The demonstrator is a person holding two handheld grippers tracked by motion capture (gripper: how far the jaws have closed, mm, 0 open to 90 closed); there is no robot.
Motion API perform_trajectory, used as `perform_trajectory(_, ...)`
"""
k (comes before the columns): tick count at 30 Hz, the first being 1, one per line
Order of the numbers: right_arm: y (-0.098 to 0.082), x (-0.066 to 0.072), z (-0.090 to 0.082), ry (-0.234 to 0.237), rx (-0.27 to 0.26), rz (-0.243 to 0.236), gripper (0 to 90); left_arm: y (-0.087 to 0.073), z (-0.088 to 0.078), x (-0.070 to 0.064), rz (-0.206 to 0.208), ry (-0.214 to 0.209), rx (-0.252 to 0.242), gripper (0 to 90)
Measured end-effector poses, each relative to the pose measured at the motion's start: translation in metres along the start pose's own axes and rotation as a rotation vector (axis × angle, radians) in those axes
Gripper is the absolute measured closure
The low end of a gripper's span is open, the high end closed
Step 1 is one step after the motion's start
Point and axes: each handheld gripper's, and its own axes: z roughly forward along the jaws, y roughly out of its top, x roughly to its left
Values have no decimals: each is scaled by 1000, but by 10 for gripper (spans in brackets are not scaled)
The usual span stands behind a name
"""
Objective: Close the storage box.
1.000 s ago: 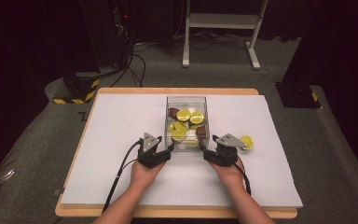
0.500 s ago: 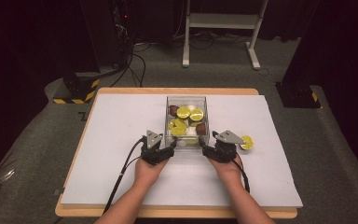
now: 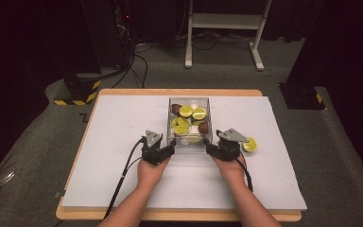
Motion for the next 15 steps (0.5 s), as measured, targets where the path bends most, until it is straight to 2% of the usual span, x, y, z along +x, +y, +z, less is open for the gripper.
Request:
perform_trajectory(10,-2,2,4,2,9,-10,369,-6,2,0,28,-3,2,423)
perform_trajectory(12,-2,3,3,1,10,-16,394,-6,1,-1,28,-4,8,444)
perform_trajectory(15,-2,4,0,5,9,-21,422,-7,-4,-1,42,-30,25,435)
